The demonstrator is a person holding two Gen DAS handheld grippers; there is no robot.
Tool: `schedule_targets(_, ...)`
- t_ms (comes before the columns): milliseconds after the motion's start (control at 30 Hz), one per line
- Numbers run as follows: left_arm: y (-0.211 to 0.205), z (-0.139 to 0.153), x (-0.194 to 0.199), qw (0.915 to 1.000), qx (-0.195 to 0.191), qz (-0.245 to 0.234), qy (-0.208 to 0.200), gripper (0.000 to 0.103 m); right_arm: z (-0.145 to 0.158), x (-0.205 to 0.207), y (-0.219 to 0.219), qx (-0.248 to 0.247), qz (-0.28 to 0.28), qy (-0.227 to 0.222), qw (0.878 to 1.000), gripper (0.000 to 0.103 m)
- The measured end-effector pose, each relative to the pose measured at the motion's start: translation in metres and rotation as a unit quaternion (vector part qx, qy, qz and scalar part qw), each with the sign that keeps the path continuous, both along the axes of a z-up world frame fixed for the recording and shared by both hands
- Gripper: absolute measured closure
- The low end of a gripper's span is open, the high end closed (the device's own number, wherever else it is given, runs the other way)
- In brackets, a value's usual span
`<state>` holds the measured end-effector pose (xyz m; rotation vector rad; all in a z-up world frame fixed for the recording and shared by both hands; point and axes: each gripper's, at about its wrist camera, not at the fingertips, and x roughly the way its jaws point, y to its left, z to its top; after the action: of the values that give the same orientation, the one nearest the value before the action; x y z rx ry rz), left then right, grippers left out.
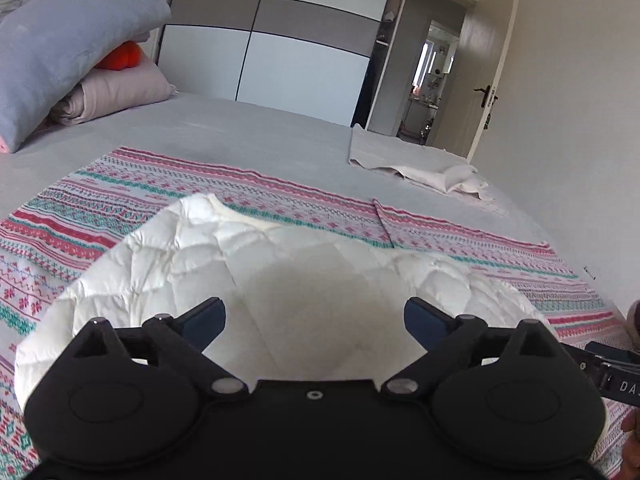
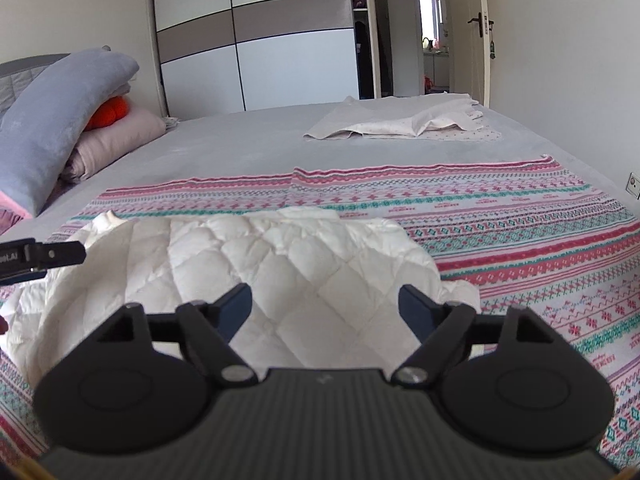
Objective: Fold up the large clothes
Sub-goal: 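Release the jacket and hold both tools above the folded bundle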
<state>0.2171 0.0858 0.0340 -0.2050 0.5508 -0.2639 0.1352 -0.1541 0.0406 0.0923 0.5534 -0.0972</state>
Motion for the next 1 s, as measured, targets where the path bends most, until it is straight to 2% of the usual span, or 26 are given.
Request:
schedule_targets(100, -0.005, -0.025, 0.002, 0.9993, 0.021, -0.006, 0.029, 0.003, -0.022, 0.002, -0.006, -0.004, -0.006, 0.036, 0.999, 0.021)
schedule_targets(167, -0.005, -0.043, 0.004, 0.9987, 0.038, -0.013, 0.031, 0.000, -0.038, 0.007, -0.014, 0.009, -0.014, 0.064, 0.998, 0.020)
schedule_targets(233, -0.005, -0.050, 0.004, 0.9983, 0.048, -0.021, 0.024, 0.000, -0.043, 0.007, -0.021, 0.035, -0.008, 0.063, 0.997, 0.020)
schedule_targets(333, -0.004, -0.048, 0.002, 0.9986, 0.045, -0.019, 0.020, 0.000, -0.041, 0.006, -0.021, 0.032, -0.003, 0.065, 0.997, 0.020)
schedule_targets(433, 0.000, -0.040, -0.003, 0.9993, 0.028, -0.011, 0.024, 0.000, -0.035, 0.002, -0.019, 0.026, -0.003, 0.066, 0.997, 0.019)
schedule_targets(600, 0.017, -0.021, -0.020, 0.9995, 0.008, 0.014, 0.027, 0.000, -0.021, -0.013, -0.021, 0.035, -0.007, 0.060, 0.998, 0.012)
schedule_targets(833, 0.062, -0.018, -0.038, 0.9977, -0.029, 0.030, 0.053, 0.000, -0.009, -0.038, -0.019, 0.003, 0.005, 0.055, 0.998, 0.005)
schedule_targets(933, 0.089, -0.022, -0.042, 0.9936, -0.068, 0.041, 0.081, 0.000, -0.009, -0.044, -0.021, -0.001, 0.006, 0.057, 0.998, 0.004)
schedule_targets(1000, 0.110, -0.028, -0.043, 0.9866, -0.110, 0.050, 0.109, 0.000, -0.013, -0.046, -0.025, 0.015, 0.001, 0.066, 0.998, 0.003)
